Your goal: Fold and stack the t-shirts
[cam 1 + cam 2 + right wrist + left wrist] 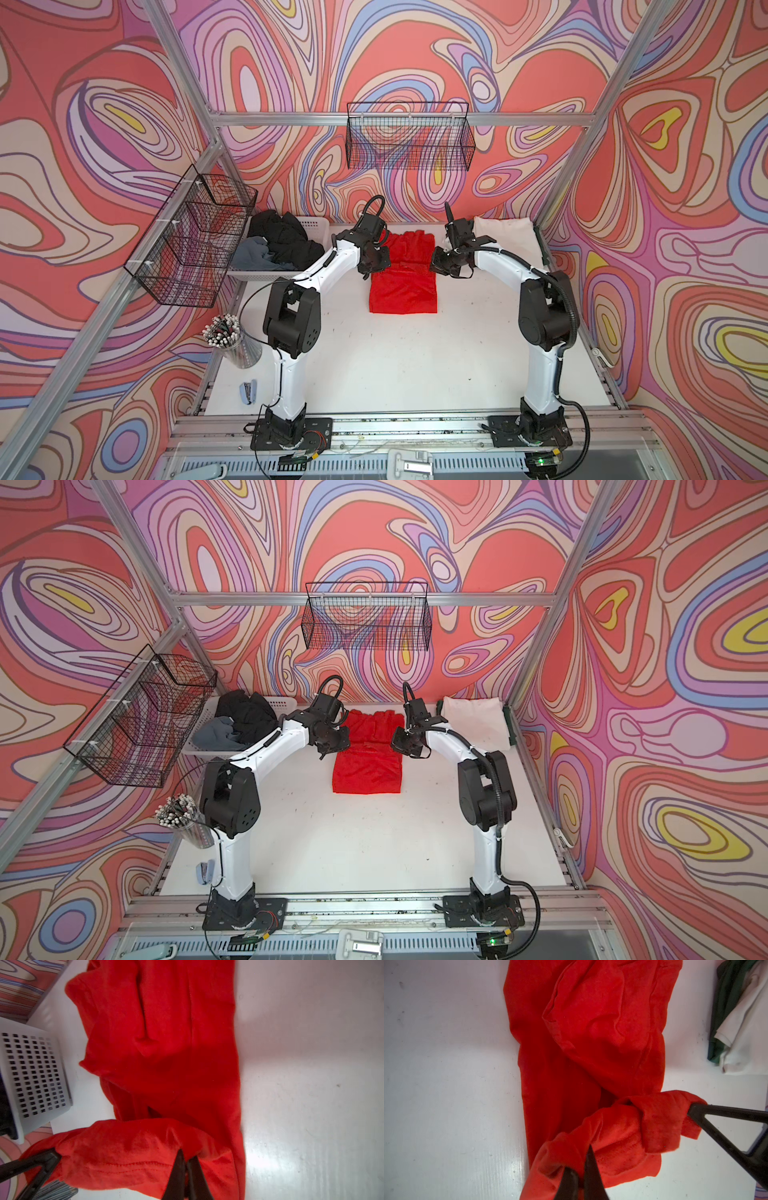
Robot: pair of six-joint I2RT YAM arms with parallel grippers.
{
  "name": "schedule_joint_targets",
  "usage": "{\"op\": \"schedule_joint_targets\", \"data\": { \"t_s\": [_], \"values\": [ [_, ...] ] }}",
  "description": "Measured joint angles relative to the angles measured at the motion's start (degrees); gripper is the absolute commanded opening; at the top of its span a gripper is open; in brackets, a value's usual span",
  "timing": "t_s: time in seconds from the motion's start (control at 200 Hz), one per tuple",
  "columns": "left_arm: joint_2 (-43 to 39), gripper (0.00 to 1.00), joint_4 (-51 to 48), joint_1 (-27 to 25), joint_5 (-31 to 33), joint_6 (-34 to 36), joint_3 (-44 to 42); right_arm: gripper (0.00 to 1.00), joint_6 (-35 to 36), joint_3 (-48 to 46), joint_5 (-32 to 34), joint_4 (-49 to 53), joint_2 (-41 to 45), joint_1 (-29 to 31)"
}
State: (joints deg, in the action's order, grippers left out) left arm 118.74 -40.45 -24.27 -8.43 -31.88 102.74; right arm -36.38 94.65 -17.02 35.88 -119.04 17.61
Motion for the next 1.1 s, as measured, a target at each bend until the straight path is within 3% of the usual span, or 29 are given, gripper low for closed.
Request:
{"op": "schedule_joint_targets", "data": {
  "t_s": [0.185, 0.451, 0.476, 0.501, 0.601, 0.716, 0.972, 1.102],
  "values": [
    [4.74, 0.0, -0.96, 1.4, -1.57, 0.24, 2.01, 0.0, 0.35, 2.99, -0.72, 1.29, -4.17, -0.57],
    [4.59, 0.0, -1.07, 1.92, -2.12, 0.83, 1.95, 0.0, 0.79, 3.19, -1.09, 1.11, -4.33, -0.61],
    [4.68, 0.08, -1.09, 1.99, -2.25, 0.83, 2.03, 0.0, 0.83, 3.21, -1.09, 1.11, -4.35, -0.61],
    [4.79, 0.18, -1.11, 2.08, -2.36, 0.83, 2.21, 0.11, 0.9, 3.26, -1.09, 1.16, -4.37, -0.61],
    [6.73, 0.42, -1.44, 2.45, -2.25, 1.31, 5.29, 0.33, 1.55, 3.65, -0.55, 1.38, -4.59, -0.66],
    [7.8, 0.48, -0.55, 3.08, -0.7, 1.92, 6.73, 0.6, 2.16, 3.63, 1.14, 1.27, -4.57, -1.18],
    [7.28, 0.75, 0.42, 3.72, 1.86, 2.58, 8.76, 0.72, 3.32, -1.66, 4.15, 0.87, 0.7, -1.95],
    [2.14, 0.85, 3.85, 3.69, 4.28, 2.73, 0.13, 0.72, 3.04, -9.22, 3.26, -1.49, 6.38, -1.95]
  ]
}}
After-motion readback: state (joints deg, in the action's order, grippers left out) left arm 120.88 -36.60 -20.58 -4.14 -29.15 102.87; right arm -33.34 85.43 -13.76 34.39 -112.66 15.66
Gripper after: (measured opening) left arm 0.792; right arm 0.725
